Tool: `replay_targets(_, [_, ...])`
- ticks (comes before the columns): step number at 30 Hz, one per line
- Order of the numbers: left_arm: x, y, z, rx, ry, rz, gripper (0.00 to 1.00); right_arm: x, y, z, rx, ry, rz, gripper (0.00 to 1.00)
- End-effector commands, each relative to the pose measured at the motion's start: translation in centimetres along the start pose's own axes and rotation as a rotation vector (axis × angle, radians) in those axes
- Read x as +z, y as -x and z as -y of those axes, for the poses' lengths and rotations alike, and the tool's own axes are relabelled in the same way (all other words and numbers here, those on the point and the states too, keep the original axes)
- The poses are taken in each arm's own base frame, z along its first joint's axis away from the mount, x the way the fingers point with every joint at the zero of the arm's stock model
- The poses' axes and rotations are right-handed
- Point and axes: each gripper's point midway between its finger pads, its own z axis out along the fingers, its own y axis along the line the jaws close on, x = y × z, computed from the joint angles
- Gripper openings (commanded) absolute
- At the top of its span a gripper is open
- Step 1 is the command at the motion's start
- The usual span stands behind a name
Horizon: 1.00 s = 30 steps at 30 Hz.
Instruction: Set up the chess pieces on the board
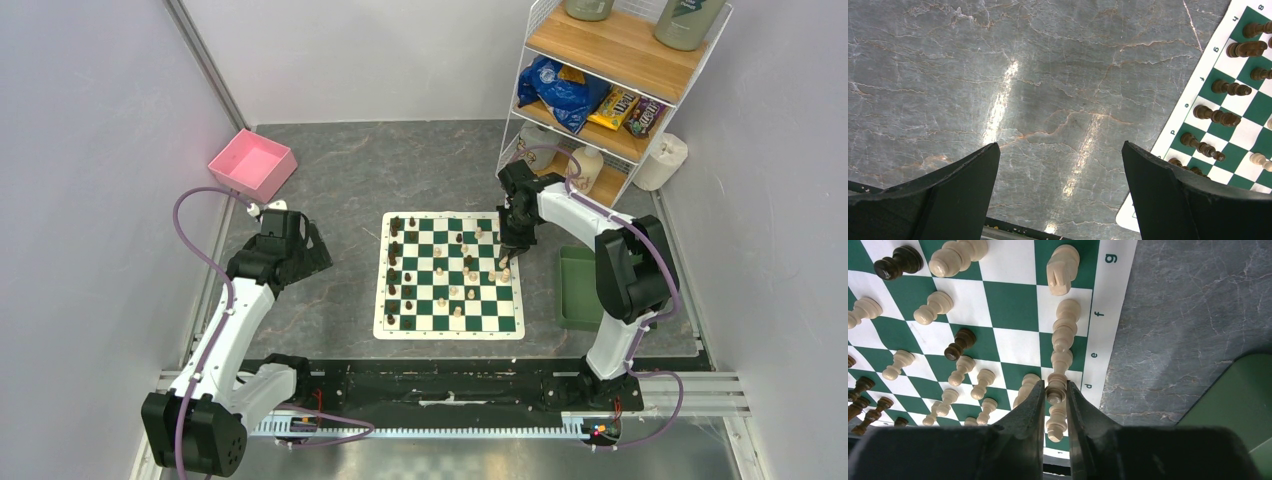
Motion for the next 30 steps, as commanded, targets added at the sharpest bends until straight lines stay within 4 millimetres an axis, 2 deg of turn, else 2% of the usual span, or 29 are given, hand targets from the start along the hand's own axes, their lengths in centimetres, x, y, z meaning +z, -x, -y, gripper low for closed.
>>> replay_targets(1, [-0.7,1.5,0.3,0.007,-0.008,0.040,0.99,-0.1,0.7,-0.2,-0.013,0.016,0.024,0.27])
replay_targets(6, [-0.7,1.5,0.3,0.006,-0.010,0.041,0.99,-1.0,1.3,-0.8,-0.011,0.039,0.051,0.37])
replay_targets(11, [-0.8,1.6,0.3,0.005,-0.012,0.043,0.99,-2.2,1.9,-1.1,-0.010,0.050,0.077,0.42])
replay_targets(20, [-0.9,1.7,0.2,0.004,-0.010,0.052,0.99,-6.3,2.8,-1.5,-0.017,0.070,0.175,0.57])
replay_targets(30, [-1.1,1.7,0.4,0.006,-0.025,0.053,0.99,-10.1,3.5,-2.1,-0.011,0.111,0.282,0.63])
